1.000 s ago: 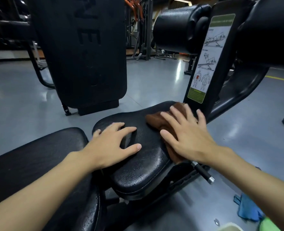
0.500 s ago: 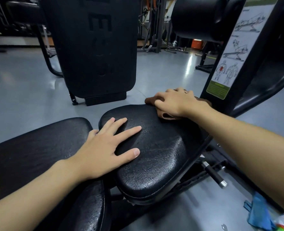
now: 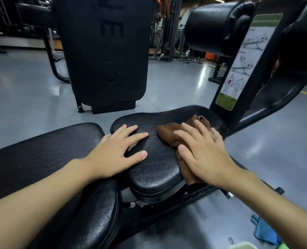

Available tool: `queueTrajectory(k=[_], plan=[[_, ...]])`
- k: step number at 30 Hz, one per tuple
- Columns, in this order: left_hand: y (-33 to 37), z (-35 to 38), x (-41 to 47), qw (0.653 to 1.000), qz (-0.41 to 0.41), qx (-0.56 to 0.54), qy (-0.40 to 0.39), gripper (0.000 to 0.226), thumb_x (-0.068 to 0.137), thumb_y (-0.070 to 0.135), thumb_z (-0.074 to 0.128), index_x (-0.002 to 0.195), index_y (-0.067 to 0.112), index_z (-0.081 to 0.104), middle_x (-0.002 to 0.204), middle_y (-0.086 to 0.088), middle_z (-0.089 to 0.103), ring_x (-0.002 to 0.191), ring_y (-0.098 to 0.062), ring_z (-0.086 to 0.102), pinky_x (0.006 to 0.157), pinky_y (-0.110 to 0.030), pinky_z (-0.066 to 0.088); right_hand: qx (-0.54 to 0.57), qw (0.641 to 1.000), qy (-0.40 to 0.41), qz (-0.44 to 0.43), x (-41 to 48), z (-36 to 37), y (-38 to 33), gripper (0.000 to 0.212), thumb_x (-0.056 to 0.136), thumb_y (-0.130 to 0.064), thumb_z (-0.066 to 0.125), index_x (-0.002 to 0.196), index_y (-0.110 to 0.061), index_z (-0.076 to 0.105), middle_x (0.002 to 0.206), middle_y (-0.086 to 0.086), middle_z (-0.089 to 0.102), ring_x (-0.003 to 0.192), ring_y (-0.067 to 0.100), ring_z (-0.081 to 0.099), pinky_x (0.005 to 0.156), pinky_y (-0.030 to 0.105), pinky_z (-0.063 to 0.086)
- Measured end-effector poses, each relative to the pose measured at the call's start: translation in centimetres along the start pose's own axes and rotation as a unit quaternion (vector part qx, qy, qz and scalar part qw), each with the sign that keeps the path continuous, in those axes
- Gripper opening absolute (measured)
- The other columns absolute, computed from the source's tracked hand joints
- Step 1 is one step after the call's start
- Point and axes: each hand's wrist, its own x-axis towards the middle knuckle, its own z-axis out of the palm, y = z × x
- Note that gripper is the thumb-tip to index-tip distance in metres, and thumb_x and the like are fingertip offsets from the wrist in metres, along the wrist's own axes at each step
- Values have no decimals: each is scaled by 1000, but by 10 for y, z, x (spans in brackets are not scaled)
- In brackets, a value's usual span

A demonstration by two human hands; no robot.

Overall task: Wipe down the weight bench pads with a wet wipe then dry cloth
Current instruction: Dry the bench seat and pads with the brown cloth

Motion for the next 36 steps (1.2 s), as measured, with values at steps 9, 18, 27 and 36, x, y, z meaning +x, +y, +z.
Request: queueTrajectory(k=[9,18,27,36], plan=[[-19,-2,-7,998,-15,55,-7,76,73,92,7,143,64,6,163,3,11,151,-16,4,122,-42,7,-9,1000,-16,-7,24,-1,-9,63,87,-62,8,145,-52,28,162,-11,22,151,22,4,120,52,-3],[-24,-1,-5,1000,-14,25,12,76,74,89,19,143,58,16,162,11,13,150,-9,5,122,-42,6,-17,993,-116,22,165,10,-32,50,91,-62,23,130,-43,48,141,4,51,130,34,39,102,60,23],[-24,-2,-8,1000,-20,8,20,80,73,90,21,143,50,24,161,15,16,149,-4,7,122,-40,5,-14,998,-53,-35,114,6,-34,47,91,-50,25,133,-45,46,149,-5,44,139,23,32,109,57,22],[-13,-15,-22,997,-55,-15,47,76,77,81,37,140,39,39,153,9,28,134,-20,36,114,-39,26,-40,997,-41,-58,-17,-11,-29,67,87,-68,3,150,-48,10,165,-11,-2,151,17,-11,119,54,-2]])
